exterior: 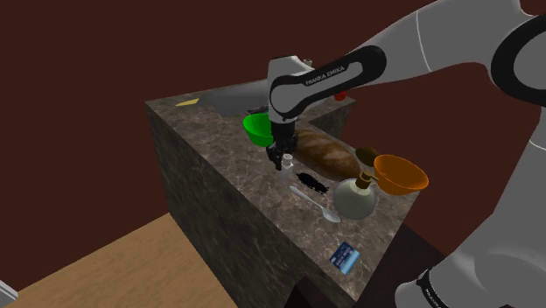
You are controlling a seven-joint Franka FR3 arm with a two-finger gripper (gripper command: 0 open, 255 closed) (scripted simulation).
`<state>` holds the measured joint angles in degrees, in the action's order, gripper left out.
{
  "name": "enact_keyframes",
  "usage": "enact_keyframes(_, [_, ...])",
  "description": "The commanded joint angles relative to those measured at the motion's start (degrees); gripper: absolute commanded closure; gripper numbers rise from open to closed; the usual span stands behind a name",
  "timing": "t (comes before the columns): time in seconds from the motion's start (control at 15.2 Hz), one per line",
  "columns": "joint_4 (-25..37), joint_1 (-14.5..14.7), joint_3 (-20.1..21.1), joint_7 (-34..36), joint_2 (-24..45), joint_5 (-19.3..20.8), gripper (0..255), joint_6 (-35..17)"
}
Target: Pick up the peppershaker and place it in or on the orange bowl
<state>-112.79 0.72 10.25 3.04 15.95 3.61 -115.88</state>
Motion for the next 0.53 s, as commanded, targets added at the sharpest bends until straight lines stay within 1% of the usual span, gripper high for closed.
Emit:
enact_keyframes(0.0, [0.42,-0.05,0.07,-0.14,-0.95,-0.21,255,1.37])
enact_keyframes(0.46, [2.69,-0.17,0.22,-0.55,-3.50,-0.78,255,6.13])
